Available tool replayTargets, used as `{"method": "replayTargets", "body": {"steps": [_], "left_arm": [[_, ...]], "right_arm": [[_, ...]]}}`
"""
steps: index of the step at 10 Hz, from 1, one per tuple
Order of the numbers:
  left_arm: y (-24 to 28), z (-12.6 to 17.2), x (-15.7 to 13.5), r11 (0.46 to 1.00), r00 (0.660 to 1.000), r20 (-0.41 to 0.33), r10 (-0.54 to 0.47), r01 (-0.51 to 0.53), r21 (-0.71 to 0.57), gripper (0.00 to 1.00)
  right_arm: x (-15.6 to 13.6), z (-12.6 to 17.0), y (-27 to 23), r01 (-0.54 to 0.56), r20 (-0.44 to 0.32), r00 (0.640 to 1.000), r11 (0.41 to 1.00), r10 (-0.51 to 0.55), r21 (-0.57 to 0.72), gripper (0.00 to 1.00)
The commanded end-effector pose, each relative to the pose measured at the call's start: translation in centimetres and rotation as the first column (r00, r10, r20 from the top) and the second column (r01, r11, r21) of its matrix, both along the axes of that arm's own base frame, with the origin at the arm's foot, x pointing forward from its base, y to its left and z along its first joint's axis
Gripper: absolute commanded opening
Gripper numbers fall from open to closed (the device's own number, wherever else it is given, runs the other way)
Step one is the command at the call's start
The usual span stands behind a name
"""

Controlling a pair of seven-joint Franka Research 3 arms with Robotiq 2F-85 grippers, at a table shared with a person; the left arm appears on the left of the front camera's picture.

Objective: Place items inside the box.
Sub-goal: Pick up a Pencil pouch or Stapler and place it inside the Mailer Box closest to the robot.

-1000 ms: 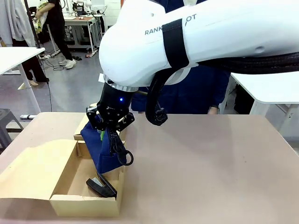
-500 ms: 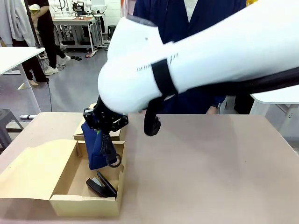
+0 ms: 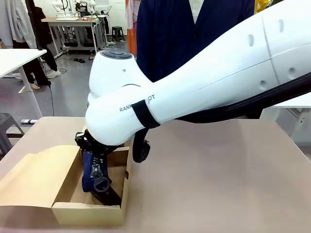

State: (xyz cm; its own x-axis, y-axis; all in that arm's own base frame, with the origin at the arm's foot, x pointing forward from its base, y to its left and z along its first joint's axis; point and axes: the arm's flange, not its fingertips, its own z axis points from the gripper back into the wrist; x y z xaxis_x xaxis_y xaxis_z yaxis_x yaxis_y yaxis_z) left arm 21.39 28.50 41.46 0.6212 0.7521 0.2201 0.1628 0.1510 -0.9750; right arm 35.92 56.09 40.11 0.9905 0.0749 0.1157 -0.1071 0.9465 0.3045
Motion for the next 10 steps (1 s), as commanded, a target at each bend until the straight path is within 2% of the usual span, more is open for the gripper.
{"method": "replayTargets", "body": {"steps": [1, 4, 6, 8, 9, 10], "left_arm": [[-0.1, 0.2, 0.0, 1.0, 0.999, 0.033, 0.01, -0.01, -0.001, 1.0], [-0.1, 0.2, 0.0, 1.0, 0.999, 0.033, 0.01, -0.01, -0.001, 1.0], [-0.1, 0.2, 0.0, 1.0, 0.999, 0.033, 0.01, -0.01, -0.001, 1.0], [-0.1, 0.2, 0.0, 1.0, 0.999, 0.033, 0.01, -0.01, -0.001, 1.0], [-0.1, 0.2, 0.0, 1.0, 0.999, 0.033, 0.01, -0.01, -0.001, 1.0], [-0.1, 0.2, 0.0, 1.0, 0.999, 0.033, 0.01, -0.01, -0.001, 1.0]], "right_arm": [[0.9, -0.4, 1.6, 0.002, -0.029, 1.0, 0.999, -0.004, -0.05, 0.08], [1.4, -2.8, 2.3, -0.046, -0.101, 0.994, 0.994, 0.036, -0.104, 0.08], [1.3, -3.8, 2.7, -0.12, -0.155, 0.983, 0.981, 0.096, -0.154, 0.08], [1.1, -4.7, 3.1, -0.191, -0.167, 0.972, 0.967, 0.164, -0.168, 0.08], [1.0, -4.8, 3.2, -0.246, -0.155, 0.962, 0.958, 0.224, -0.148, 0.08], [1.0, -4.6, 3.0, -0.247, -0.108, 0.966, 0.961, 0.234, -0.126, 0.08]]}}
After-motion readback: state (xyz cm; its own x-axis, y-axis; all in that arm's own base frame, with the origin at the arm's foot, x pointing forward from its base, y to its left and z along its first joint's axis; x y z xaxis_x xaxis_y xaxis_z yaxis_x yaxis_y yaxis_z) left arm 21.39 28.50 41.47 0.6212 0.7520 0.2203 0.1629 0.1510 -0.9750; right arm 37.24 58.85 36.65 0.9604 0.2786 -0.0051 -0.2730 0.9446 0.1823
